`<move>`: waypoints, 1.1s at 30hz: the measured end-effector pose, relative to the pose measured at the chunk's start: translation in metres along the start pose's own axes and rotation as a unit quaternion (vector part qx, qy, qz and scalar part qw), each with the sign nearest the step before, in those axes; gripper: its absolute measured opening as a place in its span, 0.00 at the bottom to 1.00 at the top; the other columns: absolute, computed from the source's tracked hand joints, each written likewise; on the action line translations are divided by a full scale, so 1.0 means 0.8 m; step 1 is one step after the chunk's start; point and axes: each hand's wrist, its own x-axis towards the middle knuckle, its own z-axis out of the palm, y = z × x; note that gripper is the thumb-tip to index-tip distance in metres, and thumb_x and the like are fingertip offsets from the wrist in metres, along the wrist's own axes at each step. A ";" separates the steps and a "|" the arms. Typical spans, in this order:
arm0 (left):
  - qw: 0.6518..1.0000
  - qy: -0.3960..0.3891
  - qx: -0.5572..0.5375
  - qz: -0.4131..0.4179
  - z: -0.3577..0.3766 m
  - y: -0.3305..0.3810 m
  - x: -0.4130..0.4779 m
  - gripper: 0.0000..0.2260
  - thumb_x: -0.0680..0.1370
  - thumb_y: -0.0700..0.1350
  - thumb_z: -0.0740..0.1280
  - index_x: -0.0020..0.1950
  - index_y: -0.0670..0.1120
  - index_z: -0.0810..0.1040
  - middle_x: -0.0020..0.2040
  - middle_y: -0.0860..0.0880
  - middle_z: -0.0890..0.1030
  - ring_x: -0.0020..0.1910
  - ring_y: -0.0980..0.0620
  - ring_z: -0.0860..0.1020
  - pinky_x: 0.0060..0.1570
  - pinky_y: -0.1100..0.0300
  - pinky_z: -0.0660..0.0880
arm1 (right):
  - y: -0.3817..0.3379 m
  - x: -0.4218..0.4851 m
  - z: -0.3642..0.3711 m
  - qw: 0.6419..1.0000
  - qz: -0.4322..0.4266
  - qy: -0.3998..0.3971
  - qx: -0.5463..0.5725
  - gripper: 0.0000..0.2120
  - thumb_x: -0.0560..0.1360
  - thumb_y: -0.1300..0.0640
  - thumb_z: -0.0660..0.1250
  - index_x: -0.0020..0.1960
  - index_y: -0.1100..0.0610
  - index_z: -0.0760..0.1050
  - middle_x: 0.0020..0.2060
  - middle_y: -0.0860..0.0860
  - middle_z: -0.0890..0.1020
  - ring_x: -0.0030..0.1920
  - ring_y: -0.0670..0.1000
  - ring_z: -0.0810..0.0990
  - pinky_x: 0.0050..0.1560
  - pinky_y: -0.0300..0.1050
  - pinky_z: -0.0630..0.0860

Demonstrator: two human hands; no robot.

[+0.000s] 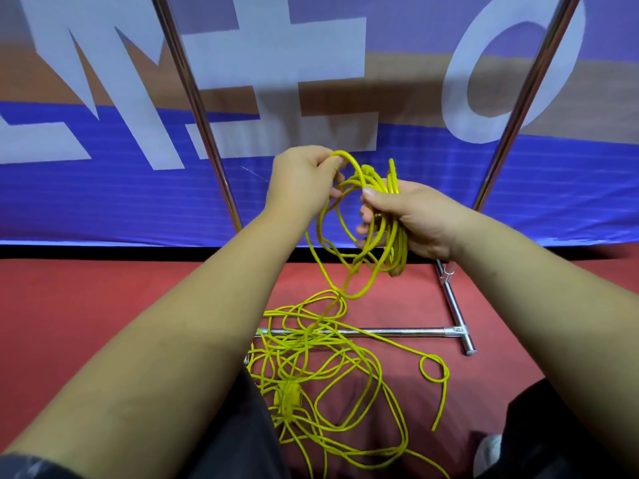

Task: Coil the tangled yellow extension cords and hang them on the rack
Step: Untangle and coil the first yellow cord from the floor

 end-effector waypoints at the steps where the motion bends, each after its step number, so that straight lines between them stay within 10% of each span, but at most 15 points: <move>1: 1.000 -0.008 0.010 0.000 -0.001 -0.005 0.000 0.09 0.81 0.46 0.67 0.44 0.49 0.85 0.38 0.49 0.86 0.32 0.53 0.85 0.36 0.57 0.81 | 0.000 0.001 0.002 1.000 -0.005 0.007 -0.002 0.09 0.85 0.54 0.66 0.49 0.57 0.75 0.37 0.53 0.78 0.36 0.54 0.79 0.40 0.55 0.83; 8: 0.990 -0.137 0.012 0.015 -0.023 -0.025 0.009 0.12 0.81 0.56 0.70 0.61 0.53 0.83 0.50 0.51 0.85 0.45 0.60 0.80 0.48 0.54 0.80 | -0.056 -0.008 0.002 0.995 -0.022 0.080 0.058 0.10 0.86 0.53 0.64 0.48 0.56 0.74 0.31 0.47 0.69 0.24 0.42 0.59 0.19 0.36 0.55; 12: 0.983 -0.178 -0.024 0.038 -0.028 0.007 0.019 0.34 0.71 0.52 0.81 0.73 0.58 0.71 0.68 0.57 0.77 0.66 0.68 0.75 0.60 0.61 0.78 | -0.112 -0.025 0.012 0.997 -0.009 0.051 0.064 0.10 0.86 0.52 0.62 0.48 0.55 0.74 0.30 0.45 0.63 0.23 0.41 0.57 0.19 0.36 0.51; 20: 0.991 -0.092 -0.061 0.080 -0.082 0.138 0.071 0.10 0.74 0.55 0.74 0.54 0.56 0.86 0.47 0.49 0.88 0.50 0.52 0.86 0.58 0.43 0.81 | -0.268 -0.062 0.060 0.998 -0.058 -0.004 0.016 0.13 0.85 0.49 0.64 0.43 0.53 0.75 0.26 0.44 0.57 0.20 0.41 0.55 0.21 0.35 0.48; 33: 0.979 -0.081 -0.113 0.150 -0.196 0.381 0.103 0.12 0.82 0.50 0.70 0.64 0.53 0.76 0.56 0.45 0.85 0.46 0.45 0.88 0.46 0.37 0.84 | -0.519 -0.147 0.103 0.976 -0.186 0.000 -0.112 0.10 0.82 0.50 0.66 0.44 0.53 0.78 0.27 0.43 0.57 0.20 0.42 0.55 0.19 0.35 0.50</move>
